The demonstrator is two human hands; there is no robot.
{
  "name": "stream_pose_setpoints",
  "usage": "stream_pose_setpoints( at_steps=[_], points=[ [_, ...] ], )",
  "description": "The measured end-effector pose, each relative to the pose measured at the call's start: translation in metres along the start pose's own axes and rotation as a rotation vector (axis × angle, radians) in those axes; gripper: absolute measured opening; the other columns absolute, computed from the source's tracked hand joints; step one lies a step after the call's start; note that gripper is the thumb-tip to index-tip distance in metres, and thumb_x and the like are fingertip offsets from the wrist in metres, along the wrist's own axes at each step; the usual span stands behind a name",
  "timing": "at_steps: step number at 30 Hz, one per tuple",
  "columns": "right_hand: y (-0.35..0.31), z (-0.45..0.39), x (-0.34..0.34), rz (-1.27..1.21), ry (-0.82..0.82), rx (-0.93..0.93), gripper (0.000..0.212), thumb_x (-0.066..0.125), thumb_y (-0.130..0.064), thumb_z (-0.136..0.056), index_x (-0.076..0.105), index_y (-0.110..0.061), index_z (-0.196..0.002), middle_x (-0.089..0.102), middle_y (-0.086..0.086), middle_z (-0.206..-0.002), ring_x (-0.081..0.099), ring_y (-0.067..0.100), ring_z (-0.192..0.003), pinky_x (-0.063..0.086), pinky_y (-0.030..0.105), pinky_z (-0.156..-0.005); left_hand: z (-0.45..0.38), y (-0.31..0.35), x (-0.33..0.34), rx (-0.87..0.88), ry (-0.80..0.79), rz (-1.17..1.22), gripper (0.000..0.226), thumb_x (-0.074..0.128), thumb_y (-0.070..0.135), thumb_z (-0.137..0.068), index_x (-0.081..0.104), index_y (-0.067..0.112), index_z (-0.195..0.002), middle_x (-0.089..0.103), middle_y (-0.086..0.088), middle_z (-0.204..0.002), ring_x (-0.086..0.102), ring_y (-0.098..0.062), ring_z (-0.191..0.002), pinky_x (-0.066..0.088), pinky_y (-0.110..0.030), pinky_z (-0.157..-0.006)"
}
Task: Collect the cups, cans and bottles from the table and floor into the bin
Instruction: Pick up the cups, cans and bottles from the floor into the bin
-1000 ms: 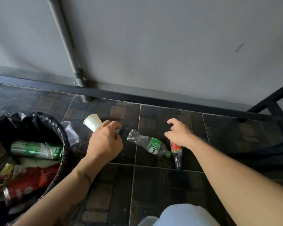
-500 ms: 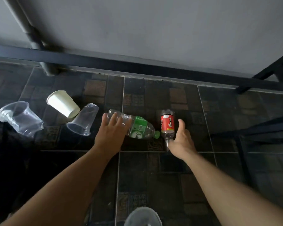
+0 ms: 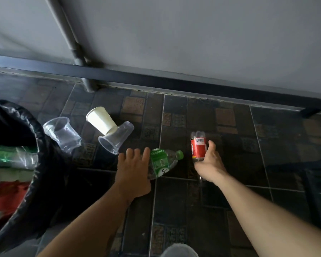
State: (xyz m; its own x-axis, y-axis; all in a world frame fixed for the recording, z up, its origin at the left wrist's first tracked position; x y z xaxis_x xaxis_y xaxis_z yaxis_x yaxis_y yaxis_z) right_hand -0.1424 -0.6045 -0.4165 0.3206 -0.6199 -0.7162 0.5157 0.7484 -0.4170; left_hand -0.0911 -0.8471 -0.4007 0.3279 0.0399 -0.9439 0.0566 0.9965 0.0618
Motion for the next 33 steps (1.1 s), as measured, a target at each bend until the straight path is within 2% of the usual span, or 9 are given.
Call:
stream_pose_setpoints(
  at_steps=[4, 7, 11, 15, 18, 21, 25, 28, 33],
  points=[
    [-0.018, 0.016, -0.007, 0.002, -0.019, -0.082, 0.072, 0.074, -0.013, -0.076, 0.035, -0.023, -0.136, 0.048, 0.008, -0.129, 0.053, 0.027, -0.109, 0.044, 0.037, -0.082, 0.024, -0.018, 0.003, -0.137, -0.036, 0.312, 0.105, 0.061, 0.057, -0.073, 0.013, 0.017, -0.157, 0.029, -0.011, -0.142, 0.039, -0.036, -0.127, 0.037, -0.048, -0.105],
    [-0.041, 0.034, -0.014, 0.009, -0.083, -0.182, 0.054, 0.074, -0.011, -0.074, 0.043, -0.028, -0.114, 0.054, 0.003, -0.113, 0.054, 0.021, -0.099, 0.044, 0.035, -0.078, 0.036, -0.025, -0.021, -0.137, 0.038, 0.478, 0.098, 0.067, 0.054, -0.074, 0.02, 0.015, -0.151, 0.029, -0.01, -0.137, 0.042, -0.036, -0.122, 0.044, -0.047, -0.1],
    [-0.1, 0.076, -0.027, -0.02, -0.173, -0.343, 0.058, 0.075, -0.013, -0.077, 0.035, -0.034, -0.113, 0.052, -0.002, -0.109, 0.054, 0.018, -0.099, 0.044, 0.036, -0.079, 0.049, -0.039, -0.088, -0.098, 0.212, 0.694, 0.083, 0.076, 0.045, -0.073, 0.031, 0.016, -0.138, 0.032, -0.001, -0.124, 0.044, -0.027, -0.118, 0.044, -0.041, -0.103],
    [-0.173, 0.127, -0.055, -0.115, -0.152, -0.513, 0.051, 0.074, -0.015, -0.077, 0.045, -0.031, -0.115, 0.061, -0.004, -0.106, 0.059, 0.013, -0.094, 0.045, 0.032, -0.072, 0.083, -0.043, -0.176, 0.001, 0.419, 0.769, 0.063, 0.071, 0.05, -0.078, 0.037, 0.026, -0.125, 0.035, 0.017, -0.104, 0.043, -0.013, -0.107, 0.043, -0.031, -0.094],
    [-0.229, 0.172, -0.068, -0.188, -0.161, -0.611, 0.057, 0.073, -0.02, -0.07, 0.048, -0.035, -0.119, 0.065, -0.008, -0.103, 0.063, 0.015, -0.094, 0.053, 0.039, -0.076, 0.119, -0.057, -0.23, 0.02, 0.535, 0.792, 0.072, 0.068, 0.052, -0.073, 0.037, 0.029, -0.133, 0.037, 0.021, -0.108, 0.045, -0.012, -0.107, 0.043, -0.028, -0.092],
    [-0.279, 0.213, -0.058, -0.222, -0.208, -0.698, 0.062, 0.068, -0.026, -0.059, 0.049, -0.035, -0.118, 0.067, -0.006, -0.1, 0.065, 0.019, -0.091, 0.057, 0.048, -0.08, 0.152, -0.099, -0.262, -0.048, 0.654, 0.777, 0.077, 0.068, 0.053, -0.07, 0.037, 0.031, -0.137, 0.04, 0.018, -0.109, 0.046, -0.008, -0.105, 0.044, -0.024, -0.088],
    [-0.329, 0.261, -0.019, -0.222, -0.292, -0.798, 0.057, 0.076, -0.019, -0.075, 0.046, -0.032, -0.123, 0.064, -0.003, -0.104, 0.064, 0.015, -0.088, 0.054, 0.037, -0.076, 0.197, -0.174, -0.268, -0.268, 0.715, 0.801, 0.072, 0.07, 0.052, -0.071, 0.039, 0.032, -0.133, 0.042, 0.013, -0.112, 0.041, 0.004, -0.108, 0.034, -0.009, -0.079],
    [-0.35, 0.289, 0.022, -0.185, -0.365, -0.831, 0.056, 0.076, -0.02, -0.075, 0.044, -0.031, -0.121, 0.062, -0.002, -0.103, 0.063, 0.015, -0.089, 0.052, 0.034, -0.074, 0.235, -0.224, -0.254, -0.45, 0.717, 0.822, 0.078, 0.069, 0.052, -0.069, 0.038, 0.028, -0.137, 0.041, 0.006, -0.116, 0.042, -0.006, -0.104, 0.033, -0.02, -0.091],
    [-0.346, 0.302, 0.075, 0.037, -0.318, -0.858, 0.058, 0.075, -0.028, -0.075, 0.043, -0.025, -0.123, 0.06, -0.002, -0.11, 0.061, 0.021, -0.098, 0.05, 0.036, -0.088, 0.258, -0.268, -0.203, -0.669, 0.516, 0.773, 0.096, 0.073, 0.057, -0.07, 0.03, 0.019, -0.146, 0.038, -0.004, -0.122, 0.046, -0.025, -0.117, 0.041, -0.041, -0.104]
  ],
)
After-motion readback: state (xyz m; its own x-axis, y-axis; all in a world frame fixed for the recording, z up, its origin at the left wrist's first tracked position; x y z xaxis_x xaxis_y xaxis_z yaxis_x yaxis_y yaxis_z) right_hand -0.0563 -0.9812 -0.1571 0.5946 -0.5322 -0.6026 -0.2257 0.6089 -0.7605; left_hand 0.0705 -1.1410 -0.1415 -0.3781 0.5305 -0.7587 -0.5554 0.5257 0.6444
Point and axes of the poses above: each hand's wrist, its own z-axis away from the middle knuckle, its own x-axis out of the palm, y = z × x, the point moved 9 cm from there along -z, towards the middle knuckle
